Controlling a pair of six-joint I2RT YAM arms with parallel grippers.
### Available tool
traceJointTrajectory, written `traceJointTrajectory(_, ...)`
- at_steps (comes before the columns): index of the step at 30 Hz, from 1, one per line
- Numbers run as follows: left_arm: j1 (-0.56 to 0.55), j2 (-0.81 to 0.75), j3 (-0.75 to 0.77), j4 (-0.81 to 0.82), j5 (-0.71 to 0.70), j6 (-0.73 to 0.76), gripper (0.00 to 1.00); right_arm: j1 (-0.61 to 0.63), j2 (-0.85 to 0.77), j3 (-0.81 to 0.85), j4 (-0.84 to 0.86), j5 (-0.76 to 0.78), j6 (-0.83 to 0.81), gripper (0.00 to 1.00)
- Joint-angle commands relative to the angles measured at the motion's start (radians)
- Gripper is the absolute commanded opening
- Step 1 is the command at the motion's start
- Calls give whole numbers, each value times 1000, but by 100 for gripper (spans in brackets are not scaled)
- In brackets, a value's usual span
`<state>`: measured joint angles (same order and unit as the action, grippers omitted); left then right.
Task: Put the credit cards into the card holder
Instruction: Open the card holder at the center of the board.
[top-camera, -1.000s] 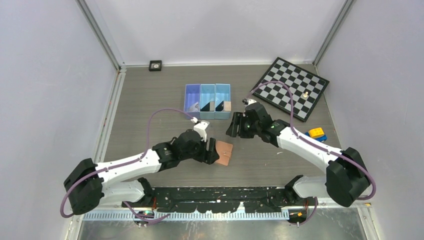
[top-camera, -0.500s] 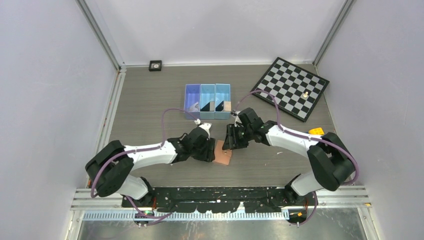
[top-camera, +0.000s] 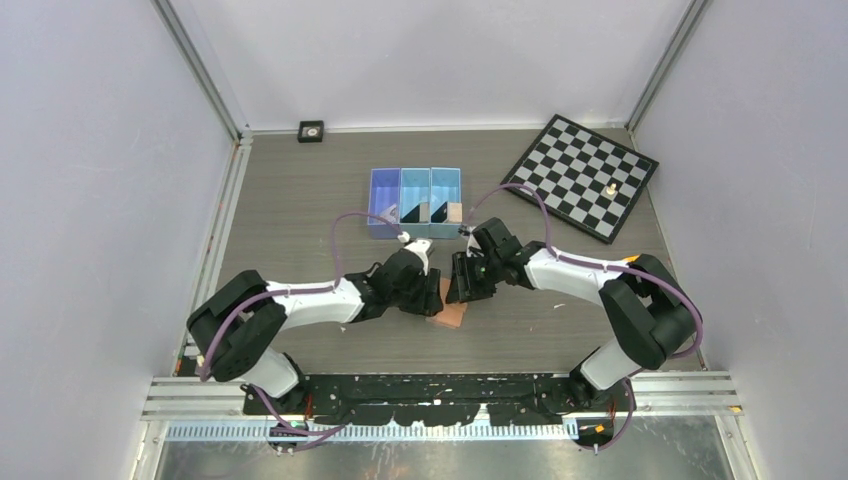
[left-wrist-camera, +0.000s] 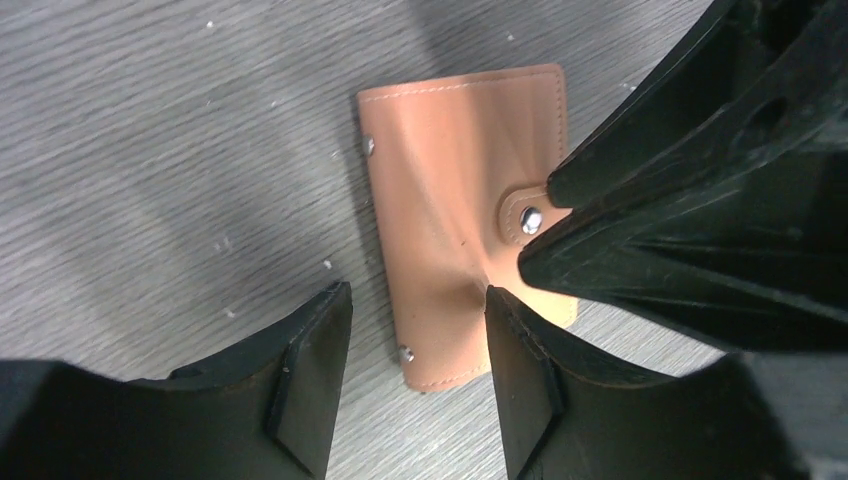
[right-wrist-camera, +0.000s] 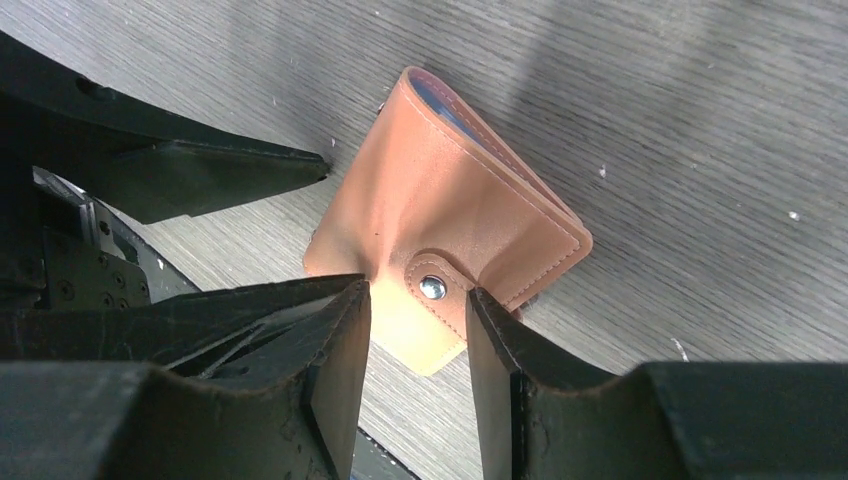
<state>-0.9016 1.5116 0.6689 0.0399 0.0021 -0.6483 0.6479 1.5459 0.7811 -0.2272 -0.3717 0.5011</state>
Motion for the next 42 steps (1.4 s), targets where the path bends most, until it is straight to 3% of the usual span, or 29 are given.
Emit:
traceJointTrajectory(1,1,63,11,40,18,-4,54,7,-26,-18,38,26,20,45)
traceJointTrajectory(3,1,93,19,29,7,6,53,7,-60,-18,13,76,22,45)
traceJointTrajectory(8,1,130,32,-16,-45,58,38,4,-112,33,-69,151,21,45)
traceJointTrajectory(25,1,169,31,-57,-83,127,30,2,42,36,-45,-16,-17,43)
traceJointTrajectory(35,0,183,32,-51,-78,93,20,13,86,19,6,-170,3,25)
traceJointTrajectory(42,1,188,36,-54,-74,88,11,21,95,19,52,-231,18,19)
